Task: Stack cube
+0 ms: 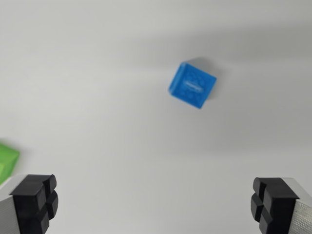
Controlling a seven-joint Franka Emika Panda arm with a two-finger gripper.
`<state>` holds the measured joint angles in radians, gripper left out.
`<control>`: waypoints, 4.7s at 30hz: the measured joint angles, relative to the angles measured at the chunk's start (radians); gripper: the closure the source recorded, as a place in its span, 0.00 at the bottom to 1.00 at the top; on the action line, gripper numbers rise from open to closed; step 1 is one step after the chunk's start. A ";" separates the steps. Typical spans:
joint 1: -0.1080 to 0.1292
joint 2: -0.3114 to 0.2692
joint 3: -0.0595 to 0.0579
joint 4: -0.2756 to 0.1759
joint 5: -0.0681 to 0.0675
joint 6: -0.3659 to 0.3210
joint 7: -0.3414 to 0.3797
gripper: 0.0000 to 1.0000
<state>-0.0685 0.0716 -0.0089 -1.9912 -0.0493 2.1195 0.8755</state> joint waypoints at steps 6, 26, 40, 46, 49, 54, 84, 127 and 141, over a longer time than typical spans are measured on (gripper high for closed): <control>0.000 0.000 0.000 0.000 0.000 0.000 0.000 0.00; 0.000 0.012 -0.004 -0.009 0.000 0.016 0.011 0.00; -0.001 0.045 -0.015 -0.033 0.002 0.067 0.044 0.00; -0.001 0.065 -0.021 -0.045 0.006 0.096 0.062 0.00; -0.001 0.079 -0.026 -0.052 0.008 0.113 0.072 0.00; -0.002 0.101 -0.032 -0.059 0.013 0.139 0.088 0.00; -0.014 0.302 -0.068 -0.078 0.067 0.333 0.199 0.00; -0.044 0.611 -0.065 0.004 0.140 0.543 0.257 1.00; -0.044 0.611 -0.065 0.004 0.140 0.543 0.257 1.00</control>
<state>-0.1125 0.6829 -0.0737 -1.9868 0.0909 2.6628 1.1322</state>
